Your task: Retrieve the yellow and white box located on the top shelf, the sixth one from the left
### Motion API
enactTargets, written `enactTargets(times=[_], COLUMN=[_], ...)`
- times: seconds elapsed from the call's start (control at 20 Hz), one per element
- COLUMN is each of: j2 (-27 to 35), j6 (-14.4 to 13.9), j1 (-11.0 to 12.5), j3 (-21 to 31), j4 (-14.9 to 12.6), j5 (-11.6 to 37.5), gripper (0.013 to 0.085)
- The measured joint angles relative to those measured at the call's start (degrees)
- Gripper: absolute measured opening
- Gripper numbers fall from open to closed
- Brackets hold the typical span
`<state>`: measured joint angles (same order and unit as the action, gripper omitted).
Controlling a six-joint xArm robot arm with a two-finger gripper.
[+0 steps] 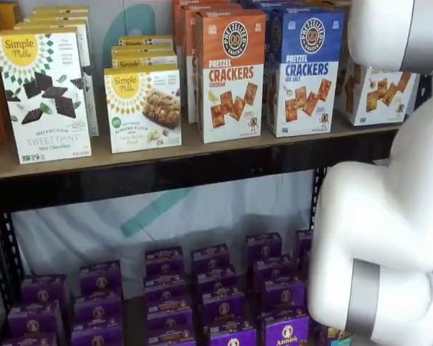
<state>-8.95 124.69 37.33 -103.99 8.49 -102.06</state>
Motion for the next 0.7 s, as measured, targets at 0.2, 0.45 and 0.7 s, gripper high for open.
enactTargets(times=[0.2, 0.45, 0.7], j2=[-2.29, -6.34, -11.45], j6=[1.09, 2.82, 3.88], j1=[1.27, 2.91, 3.81], j3=[1.21, 4.33, 8.87], j4=[0.05, -0.62, -1.52], j5=[-1.42, -3.22, -5.20], gripper=[0.0570, 0.0570, 0.0570])
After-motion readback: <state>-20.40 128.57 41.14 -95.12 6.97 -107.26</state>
